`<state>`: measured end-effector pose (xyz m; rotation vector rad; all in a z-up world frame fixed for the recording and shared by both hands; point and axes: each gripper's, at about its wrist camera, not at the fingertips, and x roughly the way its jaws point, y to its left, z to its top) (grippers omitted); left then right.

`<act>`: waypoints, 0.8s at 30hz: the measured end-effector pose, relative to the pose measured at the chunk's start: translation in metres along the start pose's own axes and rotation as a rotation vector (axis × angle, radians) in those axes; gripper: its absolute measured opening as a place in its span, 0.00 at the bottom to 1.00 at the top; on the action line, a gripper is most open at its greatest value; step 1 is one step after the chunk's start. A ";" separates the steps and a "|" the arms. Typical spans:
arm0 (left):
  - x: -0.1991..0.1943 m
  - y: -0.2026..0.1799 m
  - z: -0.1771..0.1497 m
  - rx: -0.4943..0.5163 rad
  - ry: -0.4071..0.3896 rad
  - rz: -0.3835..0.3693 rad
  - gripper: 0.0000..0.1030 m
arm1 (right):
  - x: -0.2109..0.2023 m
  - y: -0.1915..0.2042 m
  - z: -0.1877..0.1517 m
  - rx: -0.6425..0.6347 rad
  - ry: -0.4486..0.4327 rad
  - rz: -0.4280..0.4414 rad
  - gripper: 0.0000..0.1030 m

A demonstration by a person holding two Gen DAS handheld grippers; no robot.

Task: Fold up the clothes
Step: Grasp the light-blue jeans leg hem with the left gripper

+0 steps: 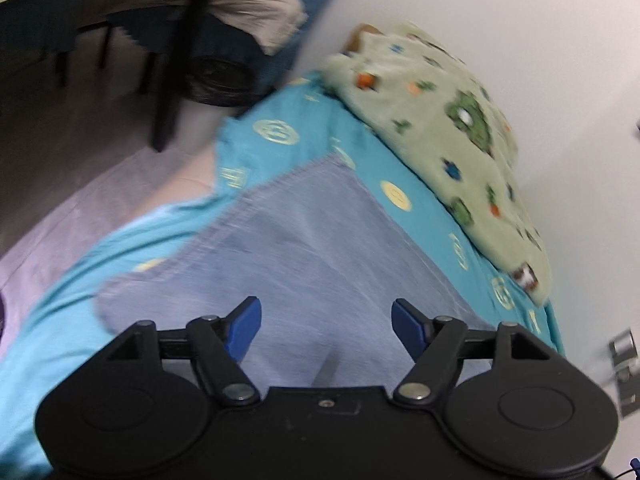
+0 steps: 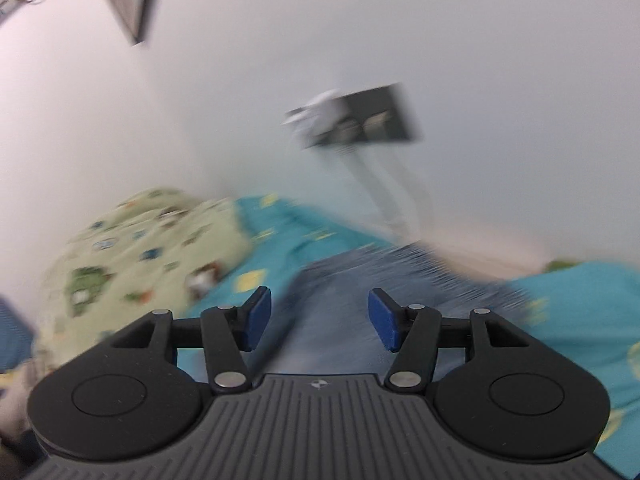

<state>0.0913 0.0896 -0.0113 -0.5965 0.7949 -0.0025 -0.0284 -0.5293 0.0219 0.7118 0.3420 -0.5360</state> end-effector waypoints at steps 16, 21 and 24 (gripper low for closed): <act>0.038 0.071 -0.007 -0.362 0.229 0.117 0.67 | 0.069 0.057 -0.104 0.079 0.323 0.198 0.63; 0.058 0.087 -0.007 -0.486 0.191 0.106 0.54 | 0.080 0.050 -0.110 0.111 0.371 0.201 0.64; 0.051 0.082 0.001 -0.445 0.130 0.094 0.32 | 0.084 0.052 -0.113 0.093 0.390 0.189 0.64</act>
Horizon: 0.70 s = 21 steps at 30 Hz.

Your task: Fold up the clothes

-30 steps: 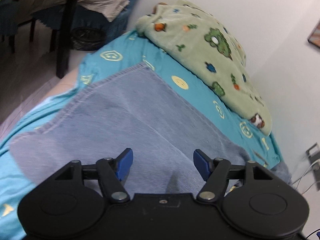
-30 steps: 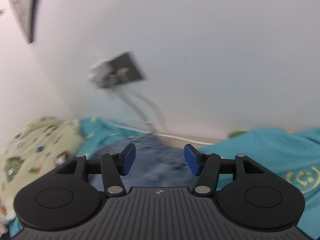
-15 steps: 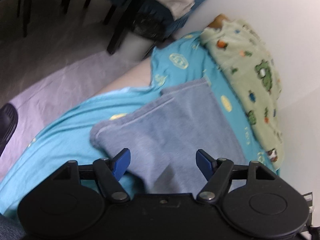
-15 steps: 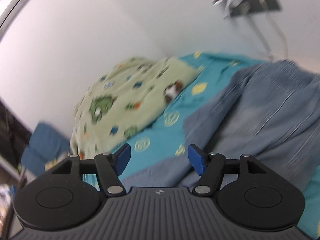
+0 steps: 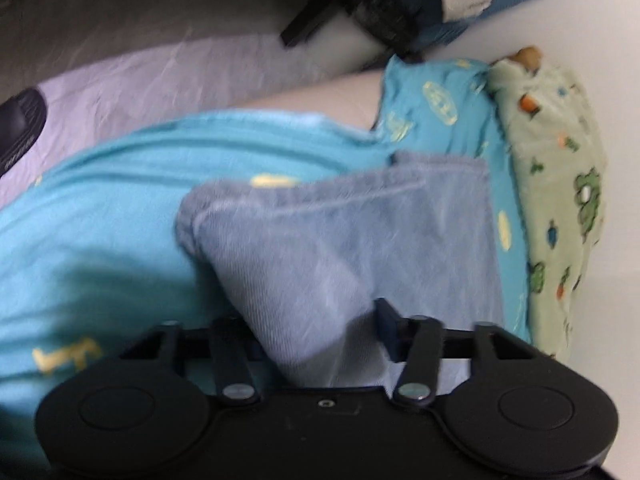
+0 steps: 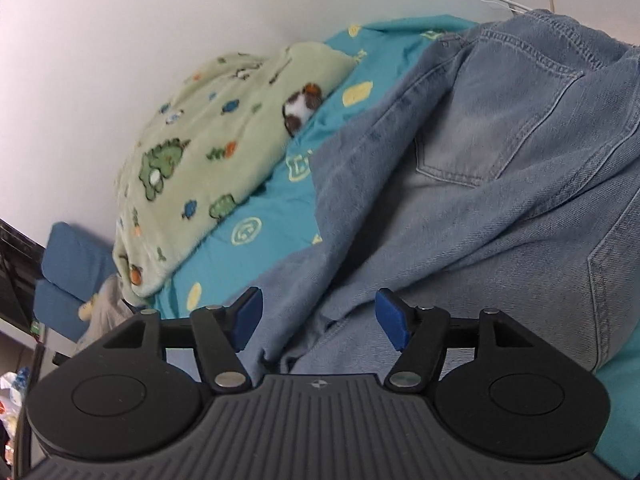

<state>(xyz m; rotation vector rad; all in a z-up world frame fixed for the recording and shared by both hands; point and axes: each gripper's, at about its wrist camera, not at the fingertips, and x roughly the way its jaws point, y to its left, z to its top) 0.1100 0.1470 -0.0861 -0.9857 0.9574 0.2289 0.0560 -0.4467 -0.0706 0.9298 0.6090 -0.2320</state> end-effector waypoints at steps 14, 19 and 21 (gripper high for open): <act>-0.128 -0.017 -0.017 0.169 -0.251 -0.132 0.06 | 0.002 0.010 -0.008 -0.051 0.030 0.002 0.64; -0.110 0.013 -0.029 0.108 -0.171 -0.011 0.07 | 0.010 0.020 -0.018 -0.130 0.089 -0.011 0.64; -0.105 0.020 -0.030 0.104 -0.148 0.010 0.09 | 0.018 0.024 -0.026 -0.171 0.126 -0.023 0.64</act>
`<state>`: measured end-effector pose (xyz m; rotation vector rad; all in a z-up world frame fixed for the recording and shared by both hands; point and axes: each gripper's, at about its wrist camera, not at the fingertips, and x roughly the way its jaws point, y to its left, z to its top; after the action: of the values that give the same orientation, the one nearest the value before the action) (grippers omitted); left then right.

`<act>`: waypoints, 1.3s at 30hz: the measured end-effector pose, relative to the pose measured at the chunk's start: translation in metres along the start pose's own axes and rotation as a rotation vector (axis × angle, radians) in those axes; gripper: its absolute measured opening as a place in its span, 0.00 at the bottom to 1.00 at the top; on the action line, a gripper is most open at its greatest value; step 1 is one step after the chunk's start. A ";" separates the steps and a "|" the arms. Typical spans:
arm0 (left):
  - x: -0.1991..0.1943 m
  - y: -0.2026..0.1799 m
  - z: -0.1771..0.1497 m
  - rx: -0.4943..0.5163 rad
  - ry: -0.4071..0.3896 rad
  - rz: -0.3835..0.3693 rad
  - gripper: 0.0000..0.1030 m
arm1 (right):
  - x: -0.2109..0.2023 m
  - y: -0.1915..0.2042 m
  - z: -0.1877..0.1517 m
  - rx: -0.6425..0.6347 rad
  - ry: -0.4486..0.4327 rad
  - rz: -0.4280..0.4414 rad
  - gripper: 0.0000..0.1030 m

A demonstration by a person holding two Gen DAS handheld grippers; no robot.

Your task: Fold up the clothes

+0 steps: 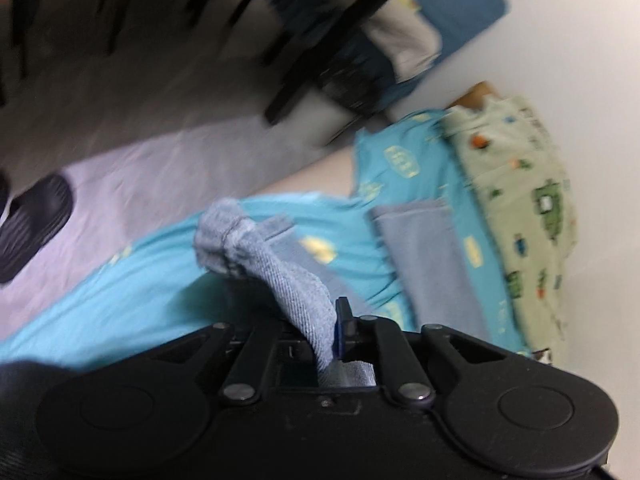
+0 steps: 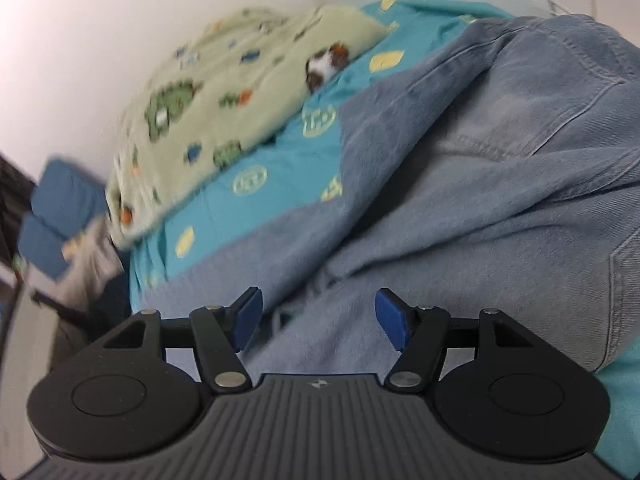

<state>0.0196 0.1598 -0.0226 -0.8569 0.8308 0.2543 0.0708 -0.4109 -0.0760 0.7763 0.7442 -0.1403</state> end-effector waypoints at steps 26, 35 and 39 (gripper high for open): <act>-0.006 -0.081 0.027 0.114 -0.082 -0.078 0.63 | 0.028 0.024 -0.016 -0.086 0.101 0.039 0.65; -0.010 -0.041 0.009 0.078 -0.004 -0.022 0.64 | 0.057 0.063 -0.049 -0.306 0.263 0.162 0.40; -0.033 -0.030 0.004 0.056 0.003 -0.032 0.64 | 0.068 0.089 -0.079 -0.472 0.328 0.191 0.19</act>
<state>0.0155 0.1471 0.0202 -0.8174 0.8231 0.2008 0.1107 -0.2833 -0.1066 0.4157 0.9618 0.3342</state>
